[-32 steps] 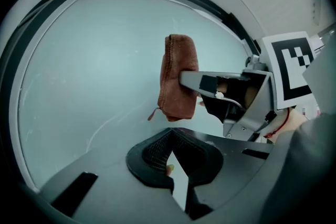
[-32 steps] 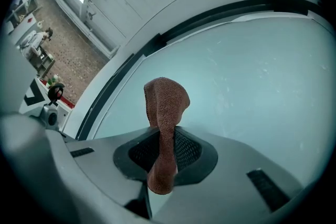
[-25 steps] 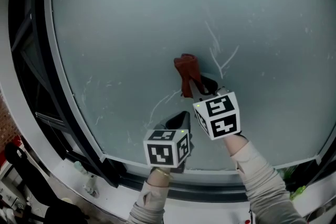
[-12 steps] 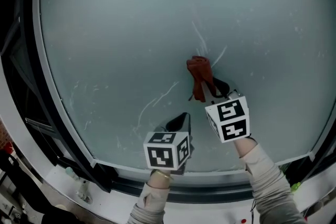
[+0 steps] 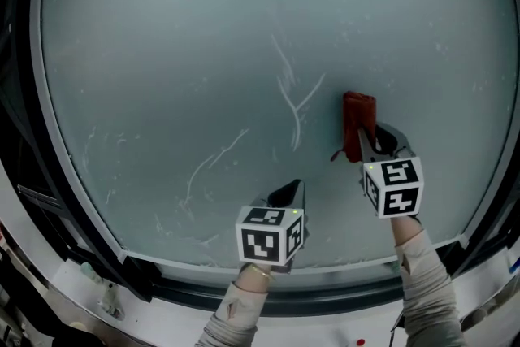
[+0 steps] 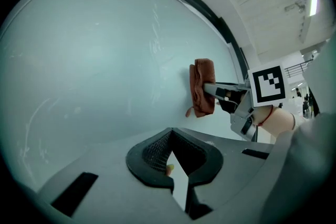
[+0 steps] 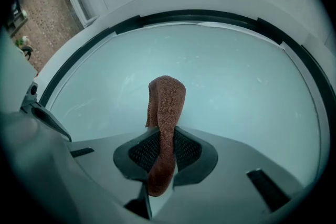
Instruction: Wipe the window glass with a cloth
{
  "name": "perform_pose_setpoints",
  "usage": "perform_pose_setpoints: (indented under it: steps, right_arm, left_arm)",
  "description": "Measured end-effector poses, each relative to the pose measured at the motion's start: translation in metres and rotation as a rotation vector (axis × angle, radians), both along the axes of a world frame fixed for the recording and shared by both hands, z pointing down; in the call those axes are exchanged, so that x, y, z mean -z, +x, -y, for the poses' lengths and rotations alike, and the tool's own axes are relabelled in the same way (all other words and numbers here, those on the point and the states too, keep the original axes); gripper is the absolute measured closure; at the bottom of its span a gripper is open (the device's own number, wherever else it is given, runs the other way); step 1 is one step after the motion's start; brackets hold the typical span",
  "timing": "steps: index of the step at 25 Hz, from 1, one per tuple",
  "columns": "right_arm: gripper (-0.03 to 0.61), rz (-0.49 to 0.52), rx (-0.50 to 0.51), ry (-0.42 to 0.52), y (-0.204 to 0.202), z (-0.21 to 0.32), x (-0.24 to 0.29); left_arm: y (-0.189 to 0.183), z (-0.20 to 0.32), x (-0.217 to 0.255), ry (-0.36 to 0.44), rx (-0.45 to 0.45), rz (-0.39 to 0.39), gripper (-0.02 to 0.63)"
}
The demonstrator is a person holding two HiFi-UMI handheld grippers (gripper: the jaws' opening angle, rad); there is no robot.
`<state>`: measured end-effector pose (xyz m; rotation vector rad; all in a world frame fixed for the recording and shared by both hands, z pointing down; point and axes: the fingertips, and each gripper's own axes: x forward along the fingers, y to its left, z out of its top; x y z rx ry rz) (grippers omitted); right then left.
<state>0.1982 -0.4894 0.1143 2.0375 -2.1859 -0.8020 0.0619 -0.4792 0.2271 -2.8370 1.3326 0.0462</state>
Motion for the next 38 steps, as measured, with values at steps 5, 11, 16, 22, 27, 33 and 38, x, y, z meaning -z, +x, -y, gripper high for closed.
perform_pose_setpoints:
  steps: [5, 11, 16, 22, 27, 33, 38]
  right_arm:
    - [0.529, 0.028, -0.100, 0.001, 0.057, -0.007, -0.002]
    - [0.531, 0.042, -0.174, -0.002, 0.091, -0.015, -0.003]
    - [0.529, 0.063, -0.182, 0.008, 0.094, -0.025, -0.003]
    - [0.531, 0.086, -0.061, 0.032, 0.037, -0.043, -0.016]
    - [0.530, 0.092, 0.103, 0.015, -0.040, -0.042, -0.037]
    - [0.529, 0.077, 0.276, -0.041, -0.135, -0.030, -0.070]
    - [0.530, 0.054, 0.372, -0.089, -0.196, -0.019, -0.095]
  left_arm:
    - [0.022, -0.001, -0.004, -0.005, -0.041, -0.001, 0.609]
    - [0.035, -0.004, -0.007, -0.009, -0.069, 0.005, 0.611]
    - [0.035, -0.006, -0.005, -0.005, -0.073, 0.002, 0.610]
    - [0.008, -0.005, -0.012, -0.015, -0.028, 0.000, 0.611]
    - [-0.033, -0.003, -0.026, -0.037, 0.040, -0.007, 0.611]
    - [-0.092, -0.002, -0.044, -0.056, 0.134, -0.023, 0.610]
    - [-0.133, -0.001, -0.065, -0.091, 0.217, -0.032, 0.611]
